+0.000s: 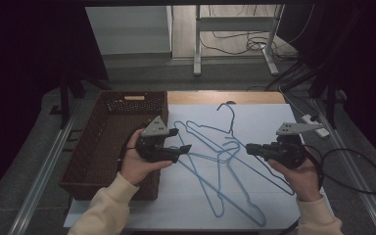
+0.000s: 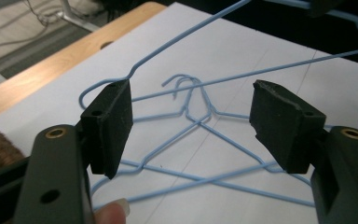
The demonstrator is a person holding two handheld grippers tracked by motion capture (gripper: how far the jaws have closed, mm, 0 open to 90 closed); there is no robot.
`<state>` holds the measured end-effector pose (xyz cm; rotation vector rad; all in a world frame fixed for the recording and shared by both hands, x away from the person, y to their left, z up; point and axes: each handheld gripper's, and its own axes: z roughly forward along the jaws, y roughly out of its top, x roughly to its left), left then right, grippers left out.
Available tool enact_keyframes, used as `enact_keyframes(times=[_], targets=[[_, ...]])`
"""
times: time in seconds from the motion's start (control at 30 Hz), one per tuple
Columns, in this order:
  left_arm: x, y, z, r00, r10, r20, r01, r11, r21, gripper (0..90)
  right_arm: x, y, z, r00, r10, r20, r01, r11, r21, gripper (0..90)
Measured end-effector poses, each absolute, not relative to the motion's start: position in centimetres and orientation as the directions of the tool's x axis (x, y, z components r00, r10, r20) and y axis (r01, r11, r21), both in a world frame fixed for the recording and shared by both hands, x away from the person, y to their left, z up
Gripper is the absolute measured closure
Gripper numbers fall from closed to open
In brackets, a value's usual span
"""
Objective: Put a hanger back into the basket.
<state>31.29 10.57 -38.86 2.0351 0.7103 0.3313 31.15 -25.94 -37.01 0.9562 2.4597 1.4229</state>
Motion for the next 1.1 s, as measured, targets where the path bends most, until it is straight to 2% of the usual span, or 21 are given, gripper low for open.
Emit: enact_keyframes(times=[0.27,0.67,0.8,0.9,0.93,0.97,1.0,1.03,1.1], targets=[[34.6,8.1,-39.7,0.803,0.595,-0.039,0.382,-0.464,0.799,31.0,31.0,-26.2,-36.9,-0.8,0.567,0.196,0.451,0.353,0.82,87.4],[36.6,5.3,-40.7,0.841,0.54,0.029,0.333,-0.558,0.76,34.9,30.6,-26.1,-36.8,-0.829,0.52,0.205,0.439,0.379,0.815,87.4],[36.7,4.8,-40.8,0.851,0.522,0.058,0.307,-0.583,0.752,42.1,30.5,-26.1,-36.7,-0.842,0.498,0.208,0.43,0.388,0.815,87.4],[36.6,4.5,-41.0,0.86,0.503,0.09,0.28,-0.611,0.74,54.5,30.4,-26.1,-36.7,-0.852,0.48,0.209,0.423,0.397,0.814,87.4],[36.6,4.5,-41.0,0.86,0.503,0.09,0.28,-0.611,0.74,61.2,30.4,-26.1,-36.7,-0.852,0.48,0.209,0.423,0.397,0.814,87.4],[36.5,4.4,-41.0,0.864,0.492,0.104,0.266,-0.623,0.736,61.2,30.4,-26.0,-36.7,-0.855,0.474,0.209,0.42,0.399,0.815,87.4],[36.3,4.4,-40.9,0.871,0.47,0.141,0.235,-0.652,0.721,67.3,30.5,-26.2,-36.7,-0.857,0.474,0.202,0.416,0.403,0.815,87.3],[36.3,4.4,-40.9,0.871,0.47,0.141,0.235,-0.652,0.721,69.2,30.5,-26.3,-36.7,-0.856,0.478,0.198,0.415,0.404,0.815,87.3],[35.7,4.1,-40.7,0.872,0.449,0.195,0.197,-0.686,0.701,73.3,30.6,-26.6,-36.6,-0.847,0.497,0.187,0.415,0.4,0.817,87.2]])
